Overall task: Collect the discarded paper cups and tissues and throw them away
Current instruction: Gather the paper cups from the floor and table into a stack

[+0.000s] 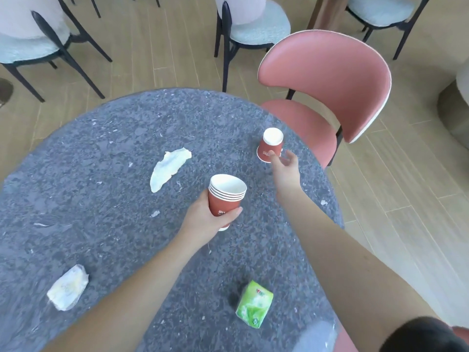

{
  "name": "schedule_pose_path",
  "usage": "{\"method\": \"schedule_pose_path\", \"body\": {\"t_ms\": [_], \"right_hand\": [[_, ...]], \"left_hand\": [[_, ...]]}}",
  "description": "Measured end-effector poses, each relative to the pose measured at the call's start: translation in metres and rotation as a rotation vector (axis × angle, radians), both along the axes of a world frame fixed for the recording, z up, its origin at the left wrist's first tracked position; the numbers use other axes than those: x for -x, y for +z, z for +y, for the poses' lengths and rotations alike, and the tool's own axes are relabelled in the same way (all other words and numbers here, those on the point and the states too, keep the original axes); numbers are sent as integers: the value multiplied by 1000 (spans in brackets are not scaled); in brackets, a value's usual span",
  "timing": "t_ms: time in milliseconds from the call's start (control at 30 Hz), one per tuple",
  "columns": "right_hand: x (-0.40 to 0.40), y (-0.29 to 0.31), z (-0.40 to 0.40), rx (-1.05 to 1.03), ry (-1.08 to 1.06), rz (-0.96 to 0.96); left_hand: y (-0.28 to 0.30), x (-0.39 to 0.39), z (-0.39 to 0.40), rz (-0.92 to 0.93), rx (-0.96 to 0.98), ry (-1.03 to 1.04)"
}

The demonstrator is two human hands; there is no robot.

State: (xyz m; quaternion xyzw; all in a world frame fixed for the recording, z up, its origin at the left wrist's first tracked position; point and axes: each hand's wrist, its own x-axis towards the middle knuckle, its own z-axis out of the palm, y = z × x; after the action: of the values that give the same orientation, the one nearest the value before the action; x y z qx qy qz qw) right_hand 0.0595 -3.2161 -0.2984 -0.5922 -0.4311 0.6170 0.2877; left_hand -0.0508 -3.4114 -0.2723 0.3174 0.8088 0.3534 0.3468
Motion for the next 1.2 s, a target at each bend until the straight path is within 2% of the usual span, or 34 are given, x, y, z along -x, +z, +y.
{"method": "schedule_pose_path", "body": {"t_ms": [67,167,300,533,667,833,1033,1200], "right_hand": [[6,-10,14,-172,57,-138],[15,-22,32,-279,123,-282],[24,-34,54,-326,215,-448],[31,-48,63,-330,268,-613],[28,-42,57,-335,283,-549],[15,-20,27,-305,382,-213],[-9,13,-12,-398,592,-196],[-25,48,-50,-690,752,-258]], "left_hand": [[-4,3,6,-6,0,3],[-10,8,10,-20,-3,21],[-21,8,8,-29,-7,40],[-25,7,3,-11,-4,48],[-22,9,1,0,-8,49],[-18,6,-4,31,-28,70],[-8,-4,-18,49,-55,26],[4,-5,-46,76,-75,-1]]}}
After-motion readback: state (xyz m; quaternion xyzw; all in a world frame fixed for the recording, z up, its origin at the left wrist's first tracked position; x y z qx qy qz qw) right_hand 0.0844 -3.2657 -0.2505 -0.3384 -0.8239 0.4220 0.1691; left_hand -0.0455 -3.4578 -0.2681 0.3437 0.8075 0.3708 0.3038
